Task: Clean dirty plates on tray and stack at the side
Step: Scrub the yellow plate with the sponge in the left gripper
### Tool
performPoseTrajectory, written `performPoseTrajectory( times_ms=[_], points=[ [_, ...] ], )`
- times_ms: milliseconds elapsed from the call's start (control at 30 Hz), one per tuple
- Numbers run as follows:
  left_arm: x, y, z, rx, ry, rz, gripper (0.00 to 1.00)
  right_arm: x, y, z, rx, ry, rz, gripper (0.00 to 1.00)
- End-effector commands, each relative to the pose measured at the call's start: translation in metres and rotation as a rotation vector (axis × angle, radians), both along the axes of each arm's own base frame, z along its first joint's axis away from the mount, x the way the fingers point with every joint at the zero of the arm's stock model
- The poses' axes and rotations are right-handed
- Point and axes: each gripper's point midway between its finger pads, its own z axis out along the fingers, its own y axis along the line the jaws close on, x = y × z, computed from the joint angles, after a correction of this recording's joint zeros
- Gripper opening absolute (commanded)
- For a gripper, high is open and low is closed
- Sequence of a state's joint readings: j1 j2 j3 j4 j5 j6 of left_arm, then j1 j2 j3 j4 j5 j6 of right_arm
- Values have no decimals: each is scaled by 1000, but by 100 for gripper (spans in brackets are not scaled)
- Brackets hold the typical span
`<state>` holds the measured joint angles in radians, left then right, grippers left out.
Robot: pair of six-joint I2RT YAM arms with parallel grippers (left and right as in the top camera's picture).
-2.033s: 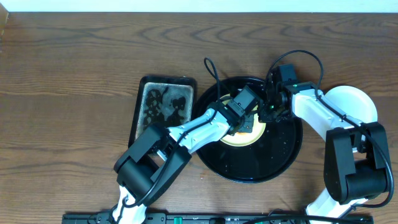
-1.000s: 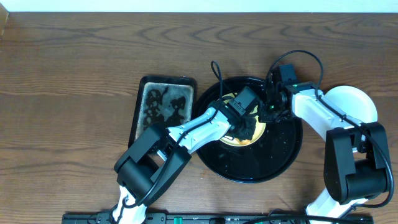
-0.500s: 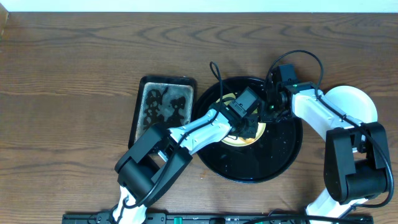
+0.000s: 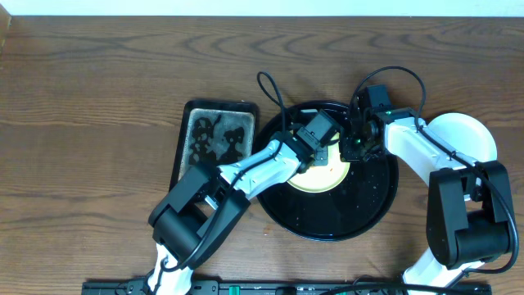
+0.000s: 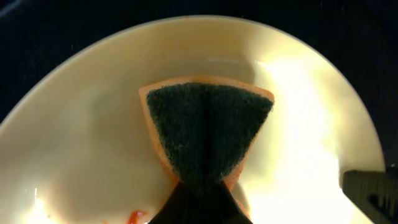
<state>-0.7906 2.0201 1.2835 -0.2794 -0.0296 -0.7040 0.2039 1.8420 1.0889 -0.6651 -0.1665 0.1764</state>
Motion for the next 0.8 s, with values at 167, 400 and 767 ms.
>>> performPoseTrajectory(
  times_ms=[167,400,767],
  points=[
    [-17,-41,38,-246,55,-148,7,-17,-2,-11,-18,59,4,1],
    [-31,-62,50,-398,145,-160,7,-17,-2,-11,-18,59,4,1],
    [-33,-58,43,-424,200,-65,8,-17,-2,-11,-18,59,4,1]
  ],
)
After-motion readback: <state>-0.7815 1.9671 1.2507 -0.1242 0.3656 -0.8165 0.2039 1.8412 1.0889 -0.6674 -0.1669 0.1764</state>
